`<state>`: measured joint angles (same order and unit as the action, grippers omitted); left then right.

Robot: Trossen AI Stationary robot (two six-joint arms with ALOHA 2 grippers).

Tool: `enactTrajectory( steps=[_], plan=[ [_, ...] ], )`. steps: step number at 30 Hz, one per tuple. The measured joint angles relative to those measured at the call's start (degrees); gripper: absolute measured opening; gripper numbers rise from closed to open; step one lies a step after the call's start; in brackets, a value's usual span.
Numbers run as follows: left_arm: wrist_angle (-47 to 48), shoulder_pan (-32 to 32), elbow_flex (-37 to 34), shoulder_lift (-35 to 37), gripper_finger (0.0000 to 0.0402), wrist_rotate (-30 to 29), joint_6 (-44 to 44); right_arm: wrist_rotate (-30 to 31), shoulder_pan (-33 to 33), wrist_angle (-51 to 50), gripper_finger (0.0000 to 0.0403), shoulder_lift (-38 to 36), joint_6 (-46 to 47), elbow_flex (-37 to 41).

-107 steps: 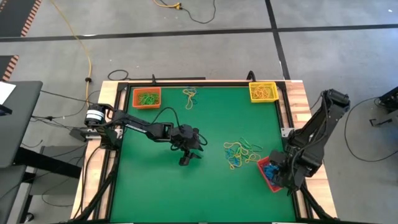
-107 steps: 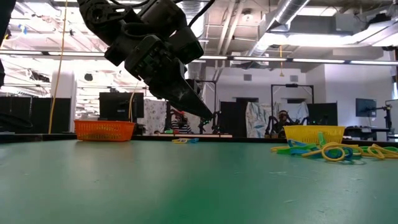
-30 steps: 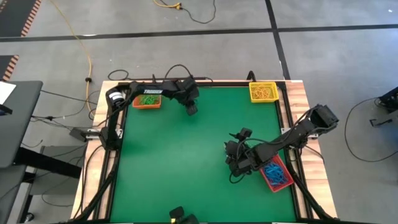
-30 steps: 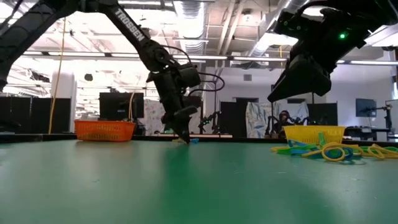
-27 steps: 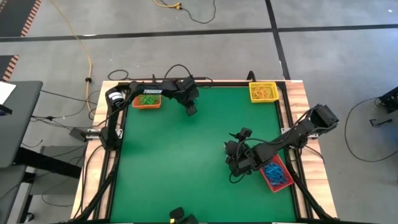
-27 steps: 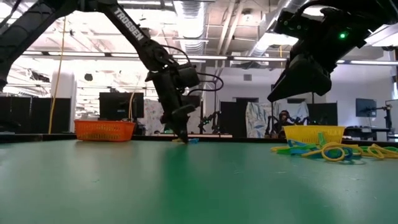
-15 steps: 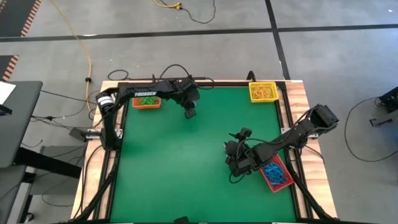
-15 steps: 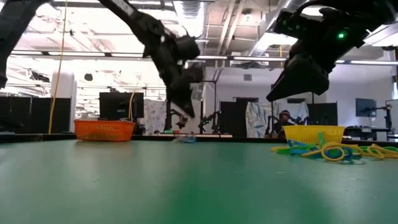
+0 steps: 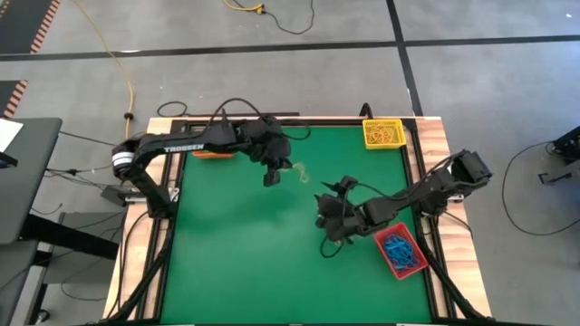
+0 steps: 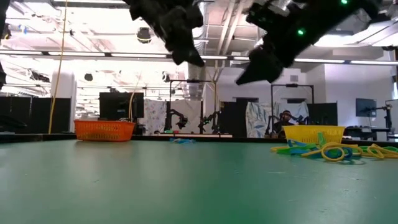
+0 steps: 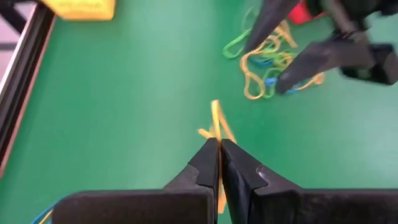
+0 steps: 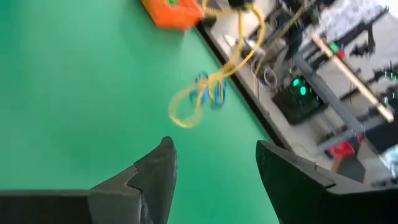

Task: Sort rubber bands into baskets
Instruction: Put the yellow rubber band into the yellow bin

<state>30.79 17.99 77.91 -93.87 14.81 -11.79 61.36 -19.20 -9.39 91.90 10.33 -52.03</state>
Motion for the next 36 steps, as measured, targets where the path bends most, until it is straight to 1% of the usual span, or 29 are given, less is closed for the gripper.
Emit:
enactTrajectory(
  steps=[3, 5, 8, 11, 13, 16, 17, 19, 23, 28, 32, 36],
  plan=[
    [0.4, -1.9, 0.0, 1.3, 0.0, 0.0, 0.0, -1.8, 1.1, 8.5, 0.0255, 0.0, -8.1, 0.0],
    [0.8, -3.1, 0.0, 1.6, 0.0, 0.0, 0.0, -4.9, 2.0, 13.3, 0.0255, 0.0, -12.5, 0.0],
    [1.6, -4.7, 0.0, 1.6, 0.0, 0.0, -0.6, -10.7, 3.9, 18.9, 0.0255, 0.0, -16.0, 0.0],
    [2.3, -6.0, 0.0, 1.6, 0.0, -0.2, -1.1, -13.7, 5.7, 22.1, 0.0255, 0.0, -16.5, 0.0],
    [2.4, -6.9, 0.0, 1.6, 0.0, -1.2, -1.3, -18.8, 6.8, 23.4, 0.0255, 0.0, -16.5, 0.0],
    [2.5, -7.9, 0.0, 1.6, 0.0, -2.0, -2.1, -31.2, 8.5, 25.5, 0.0255, 0.3, -16.4, 0.0],
    [2.7, -8.0, 0.0, 1.6, 0.0, -2.0, -2.2, -33.9, 8.9, 26.4, 0.0255, 0.7, -16.4, 0.0],
    [3.1, -8.4, 0.0, 1.7, 0.0, -2.0, -2.2, -34.5, 9.2, 27.3, 0.0255, 1.5, -16.1, 0.0],
    [3.3, -9.3, 0.0, 1.7, 0.0, -2.1, -2.6, -31.2, 9.4, 28.1, 0.0255, 2.2, -16.0, 0.0],
    [3.3, -10.4, 0.0, 1.7, 0.0, -2.0, -3.5, -30.0, 9.7, 28.5, 0.0244, 2.2, -16.3, 0.0],
    [3.3, -10.7, 0.1, 1.7, 0.0, -2.0, -3.6, -30.0, 9.7, 28.7, 0.0204, 2.2, -16.7, 0.0],
    [3.6, -10.7, 0.1, 1.7, 0.0, -2.0, -3.6, -30.0, 9.7, 27.5, 0.0137, 2.2, -16.8, 0.0]
  ],
)
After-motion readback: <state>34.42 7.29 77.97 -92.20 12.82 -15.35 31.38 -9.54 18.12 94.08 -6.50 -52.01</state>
